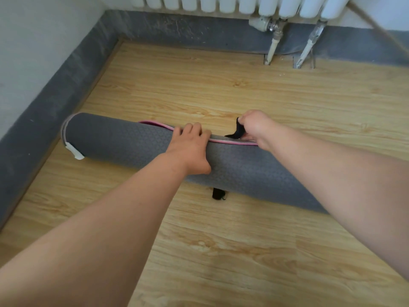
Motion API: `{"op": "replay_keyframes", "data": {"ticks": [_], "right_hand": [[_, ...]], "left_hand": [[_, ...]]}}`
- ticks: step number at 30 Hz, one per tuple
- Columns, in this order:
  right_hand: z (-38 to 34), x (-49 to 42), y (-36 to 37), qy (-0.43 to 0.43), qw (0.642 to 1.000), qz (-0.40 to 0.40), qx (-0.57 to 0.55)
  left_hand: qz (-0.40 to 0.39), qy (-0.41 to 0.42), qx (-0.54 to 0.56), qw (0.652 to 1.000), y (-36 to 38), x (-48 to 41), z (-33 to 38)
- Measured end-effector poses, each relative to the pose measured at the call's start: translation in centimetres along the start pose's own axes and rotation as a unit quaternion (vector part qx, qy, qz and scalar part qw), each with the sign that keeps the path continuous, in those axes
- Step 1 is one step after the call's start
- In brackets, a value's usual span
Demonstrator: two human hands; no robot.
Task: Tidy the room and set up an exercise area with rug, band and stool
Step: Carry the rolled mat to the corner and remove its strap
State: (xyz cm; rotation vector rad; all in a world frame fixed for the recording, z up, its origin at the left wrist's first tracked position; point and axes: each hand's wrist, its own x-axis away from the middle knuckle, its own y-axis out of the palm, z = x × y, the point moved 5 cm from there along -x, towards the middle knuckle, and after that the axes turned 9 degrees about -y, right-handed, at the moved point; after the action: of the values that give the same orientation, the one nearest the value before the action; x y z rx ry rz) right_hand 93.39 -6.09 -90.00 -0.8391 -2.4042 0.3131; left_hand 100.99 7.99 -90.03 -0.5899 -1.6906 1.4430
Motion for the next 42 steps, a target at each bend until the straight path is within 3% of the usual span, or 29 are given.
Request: {"op": "replay_keyframes", "data": {"ticks": [4,8,11,16,21,24,26,27,29,32,40,42], "right_hand": [[-1.0,0.4,1.7,-0.065,0.976,-0.067,0.198],[-0.6,0.9,3.0,-0.076,0.921,-0.1,0.369],[-0.6,1.1,2.3,-0.05,0.906,-0.095,0.409],[-1.5,1.9,2.5,-0.018,0.891,-0.097,0.444],[-1.0,2.2,1.8,0.016,0.93,-0.058,0.363],[-1.2,1.4,0.7,-0.012,0.949,-0.046,0.31],[-1.5,1.1,-0.6,0.019,0.996,0.021,0.082],[-1.6,1.0,-1.2,0.028,0.998,0.045,-0.043],[-2.5,1.0,-3.1,0.026,0.98,0.106,-0.168],[-3.4,0.9,-4.8,0.019,0.951,0.138,-0.276],[-0.1,-0.1,-5.8,0.002,0.964,0.074,-0.254],[-0.6,0.0,-5.8,-0.004,0.944,0.037,-0.327]], "left_hand": [[-0.03,0.038,-0.086,0.995,0.6,0.6,0.9],[-0.082,0.03,-0.036,0.996,1.6,1.0,0.1],[-0.084,0.037,-0.057,0.994,2.0,1.4,-0.1],[-0.02,0.071,-0.081,0.994,2.0,2.4,-0.5],[0.021,0.066,-0.098,0.993,1.7,2.7,0.1],[0.049,0.058,-0.104,0.992,1.4,2.7,0.2],[0.07,0.046,-0.108,0.991,1.0,2.3,0.1],[0.079,0.038,-0.113,0.99,0.8,2.0,-0.1],[0.091,0.021,-0.12,0.988,0.6,1.3,-0.4],[0.11,-0.001,-0.128,0.986,0.6,0.3,-0.7],[0.074,-0.035,-0.106,0.991,0.7,-1.8,-0.5],[0.065,-0.04,-0.098,0.992,1.0,-1.4,-0.6]]}}
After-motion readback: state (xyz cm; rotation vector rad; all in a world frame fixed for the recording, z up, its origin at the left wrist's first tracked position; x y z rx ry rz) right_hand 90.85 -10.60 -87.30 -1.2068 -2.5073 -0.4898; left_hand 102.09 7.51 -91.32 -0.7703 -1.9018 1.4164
